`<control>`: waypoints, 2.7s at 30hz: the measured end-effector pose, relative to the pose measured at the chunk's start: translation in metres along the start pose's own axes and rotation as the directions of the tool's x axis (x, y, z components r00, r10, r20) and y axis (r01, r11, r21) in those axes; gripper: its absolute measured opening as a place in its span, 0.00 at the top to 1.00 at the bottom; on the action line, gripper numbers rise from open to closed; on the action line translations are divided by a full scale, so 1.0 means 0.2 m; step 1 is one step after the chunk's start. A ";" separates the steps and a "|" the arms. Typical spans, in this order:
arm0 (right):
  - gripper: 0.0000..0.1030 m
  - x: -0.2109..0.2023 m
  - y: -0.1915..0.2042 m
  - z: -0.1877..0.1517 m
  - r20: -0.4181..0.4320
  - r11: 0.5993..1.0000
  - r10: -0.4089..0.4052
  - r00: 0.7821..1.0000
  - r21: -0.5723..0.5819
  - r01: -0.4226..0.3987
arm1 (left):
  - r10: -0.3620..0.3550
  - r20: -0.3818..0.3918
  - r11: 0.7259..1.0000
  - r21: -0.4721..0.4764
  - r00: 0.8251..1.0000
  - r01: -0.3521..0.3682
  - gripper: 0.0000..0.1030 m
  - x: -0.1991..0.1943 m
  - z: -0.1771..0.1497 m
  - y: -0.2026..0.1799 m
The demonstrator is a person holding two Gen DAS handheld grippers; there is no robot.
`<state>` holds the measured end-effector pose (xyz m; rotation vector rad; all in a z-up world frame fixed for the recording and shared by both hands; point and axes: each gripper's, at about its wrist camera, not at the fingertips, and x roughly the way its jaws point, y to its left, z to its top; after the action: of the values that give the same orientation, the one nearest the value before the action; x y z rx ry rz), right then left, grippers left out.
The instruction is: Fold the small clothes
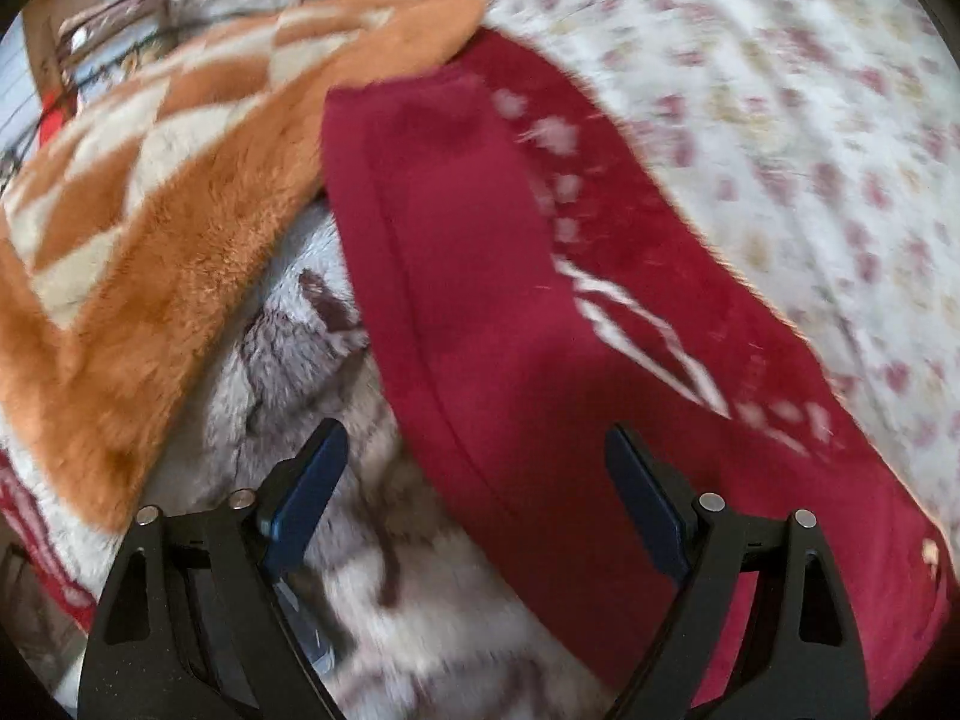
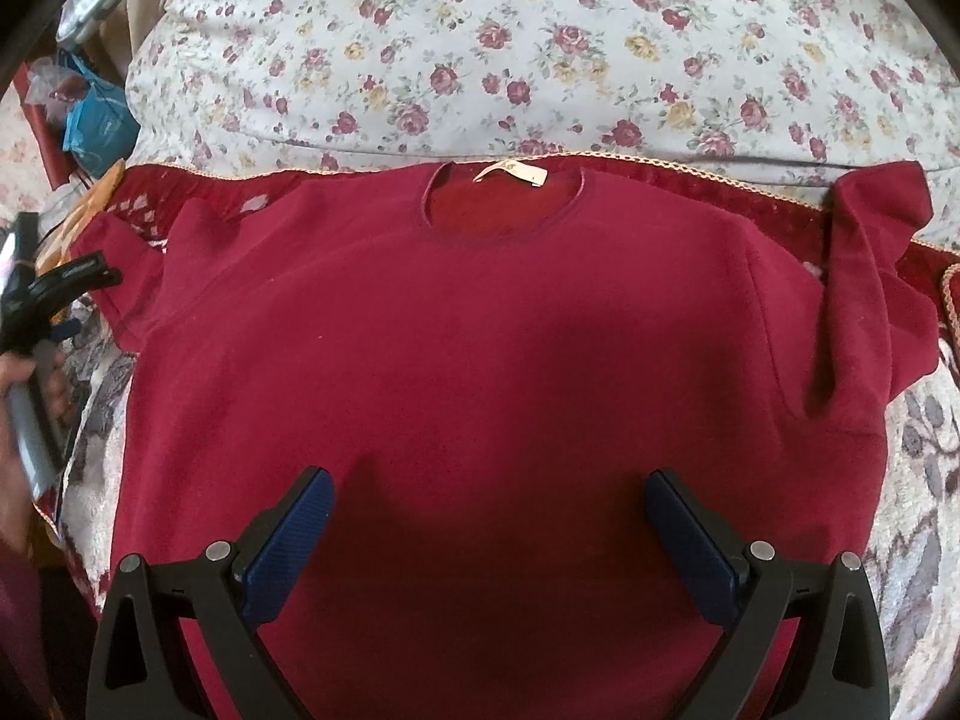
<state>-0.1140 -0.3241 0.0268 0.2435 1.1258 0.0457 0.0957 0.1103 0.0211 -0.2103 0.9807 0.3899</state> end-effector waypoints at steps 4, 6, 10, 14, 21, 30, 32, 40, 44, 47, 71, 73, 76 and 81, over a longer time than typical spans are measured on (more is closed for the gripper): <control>0.00 0.02 -0.01 0.01 -0.006 1.000 0.010 1.000 0.006 -0.010 | -0.007 -0.042 1.000 -0.020 0.999 0.006 0.30 0.13 0.04 0.01; 0.00 0.02 0.00 0.01 -0.009 1.000 0.008 1.000 0.001 -0.008 | -0.023 -0.037 0.999 -0.044 0.999 0.021 0.32 0.15 0.07 0.02; 0.00 0.03 0.00 0.01 -0.008 1.000 0.008 1.000 -0.003 -0.008 | -0.053 -0.007 0.998 -0.017 0.999 0.052 0.81 0.15 0.10 -0.03; 0.00 0.03 -0.01 0.00 -0.007 1.000 0.008 1.000 -0.003 -0.008 | -0.075 0.003 0.997 0.031 0.997 0.074 0.91 0.11 0.08 -0.06; 0.00 0.00 -0.03 0.01 -0.001 0.998 0.046 0.999 0.046 -0.045 | -0.343 0.113 0.929 0.190 0.933 0.318 0.92 -0.46 -0.09 -0.31; 0.00 -0.18 -0.11 0.05 0.109 0.997 0.007 0.994 0.081 -0.016 | -0.581 -0.129 0.705 0.414 0.804 0.576 0.92 -0.80 -0.65 -0.89; 0.00 -0.23 -0.15 0.07 0.138 0.995 -0.027 0.990 0.096 0.014 | -0.579 -0.187 0.666 0.453 0.793 0.593 0.91 -0.82 -0.78 -1.00; 0.00 -0.29 -0.40 0.07 0.155 0.967 -0.061 0.986 0.254 0.020 | -0.550 -0.307 0.542 0.576 0.777 0.612 0.61 -0.91 -1.02 -1.04; 0.00 -0.30 -0.39 0.07 0.155 0.967 -0.043 0.987 0.256 0.002 | -0.573 -0.207 0.568 0.597 0.793 0.567 0.32 -1.03 -0.92 -0.76; 0.00 -0.29 -0.34 0.08 0.155 0.977 -0.017 0.988 0.214 -0.017 | -0.473 -0.030 0.682 0.620 0.881 0.387 0.32 -1.00 -0.85 -0.60; 0.72 -0.18 -0.10 0.12 0.034 0.998 0.041 0.999 -0.047 -0.040 | -0.250 -0.042 0.843 0.482 0.967 0.238 0.32 -0.61 -0.76 -0.45; 0.47 -0.19 -0.23 0.04 -0.046 0.996 0.084 0.995 0.011 -0.084 | -0.245 -0.039 0.842 0.486 0.969 0.233 0.32 -0.62 -0.77 -0.44; 0.47 -0.25 -0.48 -0.03 -0.028 0.979 0.112 0.993 0.176 -0.106 | -0.251 -0.048 0.849 0.469 0.967 0.244 0.32 -0.62 -0.76 -0.41; 0.47 -0.38 -0.55 0.01 0.090 0.982 0.040 0.995 0.182 -0.056 | -0.248 -0.063 0.859 0.447 0.967 0.250 0.32 -0.60 -0.74 -0.40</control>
<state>-0.1543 -0.4446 0.0718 0.4345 1.0390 -0.0269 -0.0445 -0.0404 0.0408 0.0884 1.0058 -0.0846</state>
